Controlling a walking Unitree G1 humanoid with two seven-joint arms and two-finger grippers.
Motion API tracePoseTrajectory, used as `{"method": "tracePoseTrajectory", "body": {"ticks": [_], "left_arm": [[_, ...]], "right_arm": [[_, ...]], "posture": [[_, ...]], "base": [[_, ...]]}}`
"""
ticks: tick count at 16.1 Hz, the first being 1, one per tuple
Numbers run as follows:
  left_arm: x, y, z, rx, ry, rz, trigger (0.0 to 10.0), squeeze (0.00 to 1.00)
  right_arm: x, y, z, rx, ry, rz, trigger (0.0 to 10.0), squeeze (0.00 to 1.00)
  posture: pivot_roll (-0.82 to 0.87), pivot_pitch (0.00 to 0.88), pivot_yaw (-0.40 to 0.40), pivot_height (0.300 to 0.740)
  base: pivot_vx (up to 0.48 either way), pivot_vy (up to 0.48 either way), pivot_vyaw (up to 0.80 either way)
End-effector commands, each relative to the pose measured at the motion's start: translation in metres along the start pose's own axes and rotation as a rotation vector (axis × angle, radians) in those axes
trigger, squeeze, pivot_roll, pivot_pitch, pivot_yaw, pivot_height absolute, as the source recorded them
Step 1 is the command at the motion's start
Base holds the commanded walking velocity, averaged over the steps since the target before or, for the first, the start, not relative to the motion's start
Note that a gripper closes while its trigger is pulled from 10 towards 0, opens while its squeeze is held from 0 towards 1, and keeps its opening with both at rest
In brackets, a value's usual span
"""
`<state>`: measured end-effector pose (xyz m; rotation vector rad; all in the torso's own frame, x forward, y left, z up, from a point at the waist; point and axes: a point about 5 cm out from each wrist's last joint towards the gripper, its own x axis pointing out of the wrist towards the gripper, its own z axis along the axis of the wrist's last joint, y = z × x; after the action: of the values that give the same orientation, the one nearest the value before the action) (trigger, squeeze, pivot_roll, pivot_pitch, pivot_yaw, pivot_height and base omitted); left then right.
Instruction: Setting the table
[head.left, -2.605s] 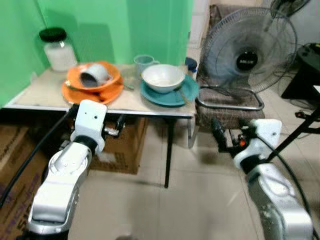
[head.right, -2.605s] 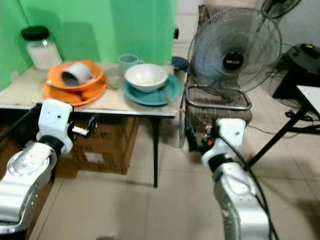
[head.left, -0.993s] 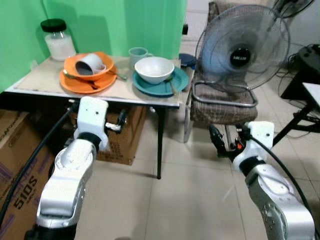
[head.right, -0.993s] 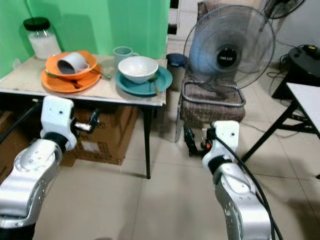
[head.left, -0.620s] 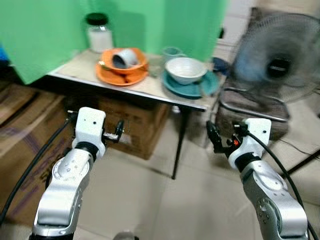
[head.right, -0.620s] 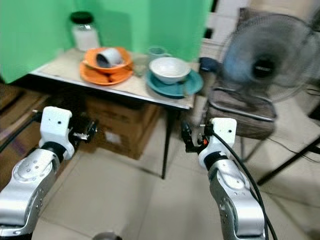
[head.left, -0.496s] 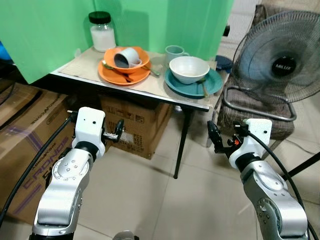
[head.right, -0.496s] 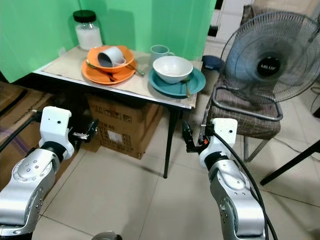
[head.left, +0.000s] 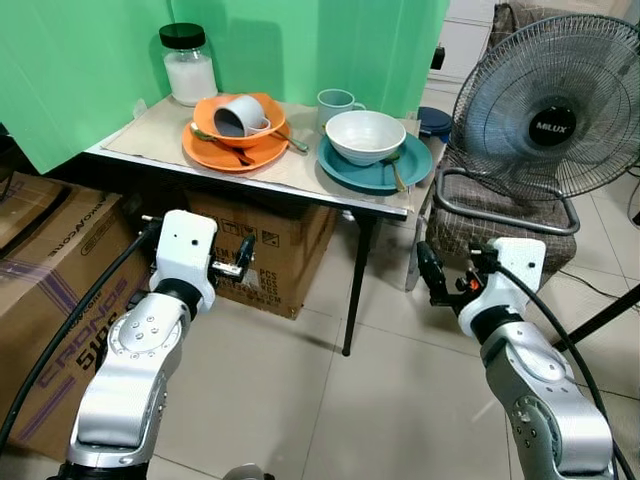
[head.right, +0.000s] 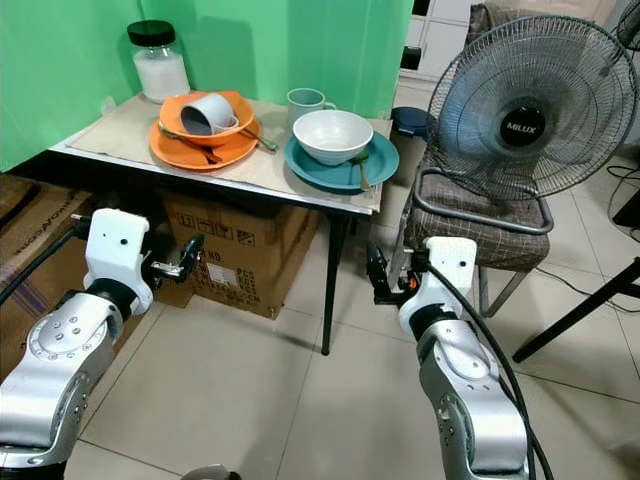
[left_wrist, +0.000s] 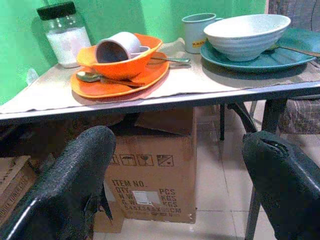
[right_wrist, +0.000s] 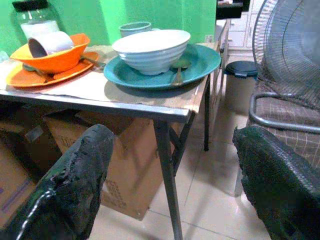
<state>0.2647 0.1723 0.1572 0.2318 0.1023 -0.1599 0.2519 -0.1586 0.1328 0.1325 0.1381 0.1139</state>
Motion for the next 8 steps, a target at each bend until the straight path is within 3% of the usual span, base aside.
{"method": "tracePoseTrajectory", "body": {"ticks": [1,6,8], "left_arm": [[0.003,-0.0004,0.0026,0.008,-0.009,-0.011,10.0,0.48],[0.0039,-0.0013,0.0034,0.01,-0.016,-0.018,10.0,0.48],[0.0041,-0.0016,0.0034,0.01,-0.017,-0.021,10.0,0.47]], "right_arm": [[0.001,-0.001,0.0039,-0.005,-0.021,-0.006,10.0,0.0],[0.001,-0.0002,0.0022,0.004,-0.01,-0.003,10.0,0.0],[0.0014,0.0011,0.0015,0.002,-0.011,0.004,10.0,0.0]], "posture": [[0.08,0.0,-0.028,0.74],[0.08,0.0,-0.025,0.74],[0.08,0.0,-0.024,0.74]], "base": [[0.266,0.0,0.0],[0.266,0.0,0.0],[0.266,0.0,-0.8]]}}
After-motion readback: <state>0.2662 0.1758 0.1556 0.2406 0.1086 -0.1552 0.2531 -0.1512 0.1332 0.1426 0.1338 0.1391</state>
